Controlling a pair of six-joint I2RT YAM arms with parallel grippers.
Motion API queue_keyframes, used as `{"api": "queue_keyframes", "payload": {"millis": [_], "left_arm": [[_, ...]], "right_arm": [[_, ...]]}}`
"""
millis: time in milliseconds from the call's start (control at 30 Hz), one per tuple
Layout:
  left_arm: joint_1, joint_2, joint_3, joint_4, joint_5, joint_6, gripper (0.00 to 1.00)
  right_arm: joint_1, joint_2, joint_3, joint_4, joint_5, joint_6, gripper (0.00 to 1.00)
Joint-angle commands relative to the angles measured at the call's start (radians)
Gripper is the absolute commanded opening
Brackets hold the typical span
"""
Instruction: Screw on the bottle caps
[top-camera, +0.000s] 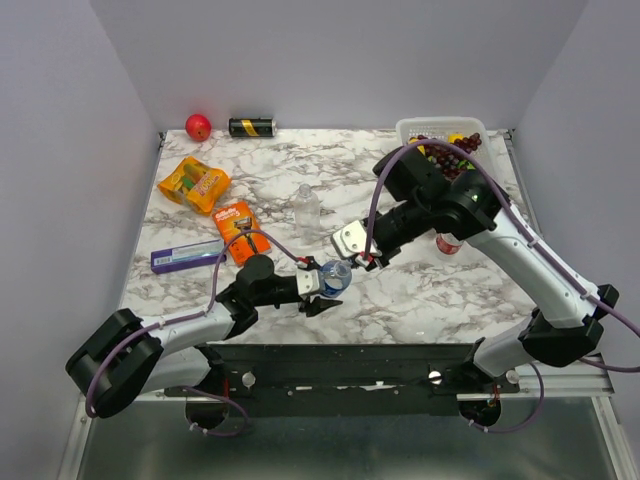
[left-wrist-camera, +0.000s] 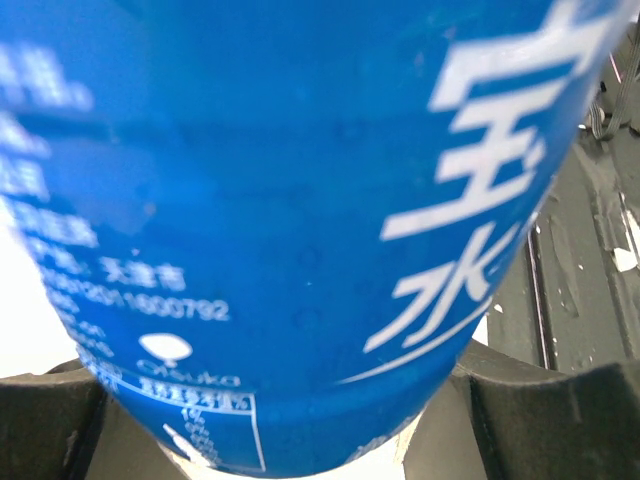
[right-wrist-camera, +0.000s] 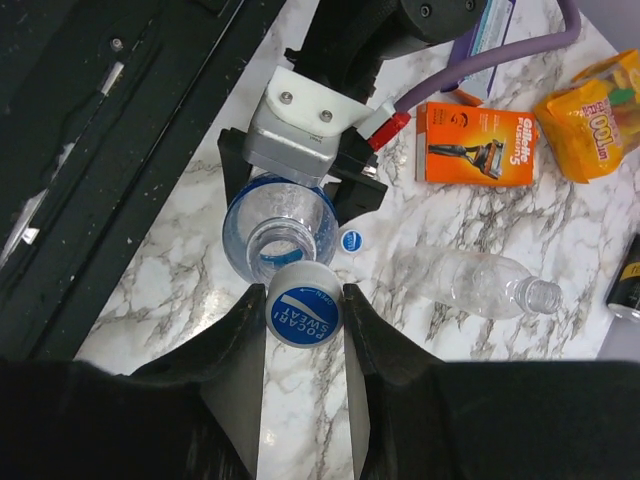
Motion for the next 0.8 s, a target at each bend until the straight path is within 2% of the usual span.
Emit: {"api": "queue_keyframes", "payload": {"millis": [0, 367, 633, 767], "left_arm": [[-0.005, 0.002, 0.023, 0.056, -0.032, 0.001, 0.00], [-0.007, -0.001, 0.039, 0.020, -0.024, 0.027, 0.00], [-0.008, -0.012, 0.043, 0.004, -0.036, 0.092, 0.00], [-0.008, -0.018, 0.028, 0.048, -0.070, 0.103, 0.00]], "right_arm": [[0.020, 0.005, -0.035, -0.094, -0.006, -0.090, 0.31], [0.048, 0.020, -0.047, -0.076, 0.029, -0.104, 0.33], [0.056, 0.060, -0.006, -0.165, 0.067, -0.127, 0.33], [0.056, 0.086, 0.004, -0.200, 0.090, -0.112, 0.33]]}}
